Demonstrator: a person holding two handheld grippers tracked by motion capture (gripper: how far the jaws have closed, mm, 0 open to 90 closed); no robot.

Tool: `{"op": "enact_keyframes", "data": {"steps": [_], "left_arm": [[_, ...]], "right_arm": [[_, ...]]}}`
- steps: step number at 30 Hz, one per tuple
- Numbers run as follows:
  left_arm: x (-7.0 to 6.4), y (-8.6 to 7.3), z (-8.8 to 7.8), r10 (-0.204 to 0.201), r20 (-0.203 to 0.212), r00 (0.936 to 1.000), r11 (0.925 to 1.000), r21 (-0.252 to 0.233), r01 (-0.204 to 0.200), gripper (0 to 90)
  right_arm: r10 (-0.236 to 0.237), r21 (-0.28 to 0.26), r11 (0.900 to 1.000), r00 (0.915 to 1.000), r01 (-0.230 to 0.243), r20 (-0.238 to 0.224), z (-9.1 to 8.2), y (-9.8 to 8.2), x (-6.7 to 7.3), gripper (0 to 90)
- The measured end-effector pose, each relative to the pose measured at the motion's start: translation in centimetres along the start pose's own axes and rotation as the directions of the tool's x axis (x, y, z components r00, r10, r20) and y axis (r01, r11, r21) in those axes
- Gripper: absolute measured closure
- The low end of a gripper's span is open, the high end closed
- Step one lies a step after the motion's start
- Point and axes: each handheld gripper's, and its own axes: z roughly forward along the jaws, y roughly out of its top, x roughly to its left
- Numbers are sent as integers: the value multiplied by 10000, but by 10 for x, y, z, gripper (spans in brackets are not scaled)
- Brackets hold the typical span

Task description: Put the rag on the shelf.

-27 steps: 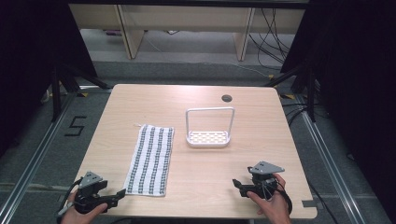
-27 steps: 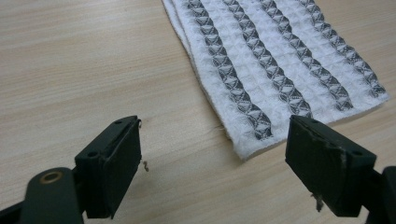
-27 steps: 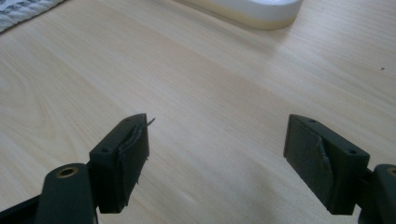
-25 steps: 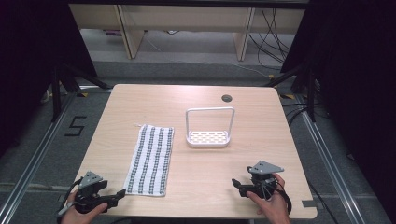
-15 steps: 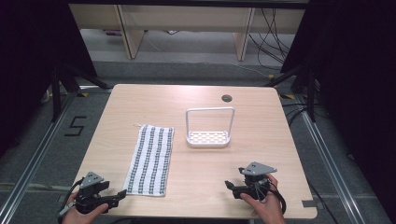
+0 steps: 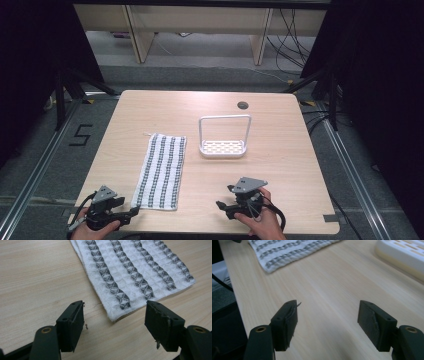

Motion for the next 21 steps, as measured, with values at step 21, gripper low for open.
{"op": "enact_keyframes", "data": {"steps": [21], "left_arm": [[0, 10, 8, 156, -64, 9999, 9998, 126, -155, 322]], "right_arm": [[-1494, -35, 9887, 9811, 1501, -1231, 58, 45, 47, 435]]}}
